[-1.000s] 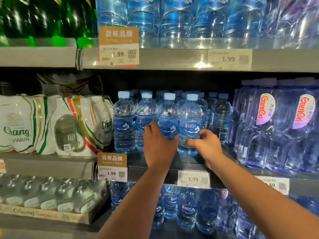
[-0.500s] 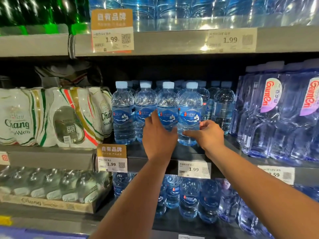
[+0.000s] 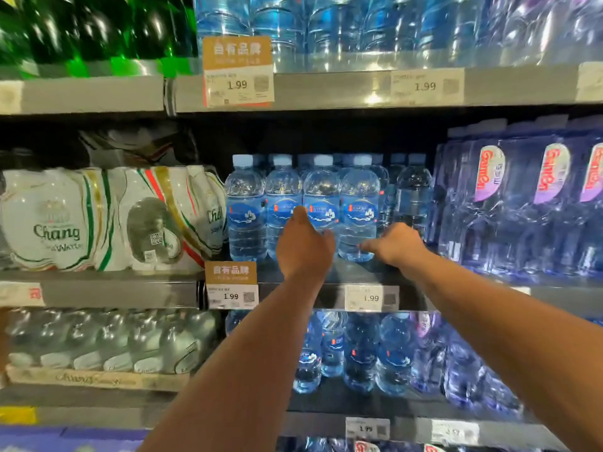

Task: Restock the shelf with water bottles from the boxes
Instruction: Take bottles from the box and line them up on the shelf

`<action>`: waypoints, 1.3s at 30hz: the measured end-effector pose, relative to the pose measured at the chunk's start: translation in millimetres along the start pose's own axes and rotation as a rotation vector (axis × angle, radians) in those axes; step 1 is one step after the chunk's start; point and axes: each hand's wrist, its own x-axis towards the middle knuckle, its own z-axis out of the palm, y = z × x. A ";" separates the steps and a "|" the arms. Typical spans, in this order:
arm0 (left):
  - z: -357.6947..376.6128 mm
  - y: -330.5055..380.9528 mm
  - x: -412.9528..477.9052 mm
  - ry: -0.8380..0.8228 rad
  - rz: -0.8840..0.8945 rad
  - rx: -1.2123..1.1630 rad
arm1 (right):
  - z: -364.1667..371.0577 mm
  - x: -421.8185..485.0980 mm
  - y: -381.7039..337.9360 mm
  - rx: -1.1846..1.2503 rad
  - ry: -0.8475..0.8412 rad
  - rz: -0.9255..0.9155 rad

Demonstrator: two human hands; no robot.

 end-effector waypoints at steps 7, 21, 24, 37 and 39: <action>-41.8 1.7 -12.2 -0.287 0.178 0.303 | -21.2 -47.8 -21.2 -0.566 -0.044 -0.166; -94.2 -9.2 -79.7 -0.613 0.434 0.479 | -27.3 -179.6 -16.8 -0.732 -0.071 0.032; -91.3 -3.6 -101.9 -0.622 0.483 0.473 | -37.0 -203.4 -0.6 -0.713 -0.047 0.107; -61.2 50.5 -196.4 -0.773 0.561 0.436 | -90.2 -257.8 81.4 -0.775 -0.063 0.309; -53.2 62.3 -217.9 -0.805 0.562 0.430 | -100.8 -269.8 98.8 -0.779 -0.083 0.314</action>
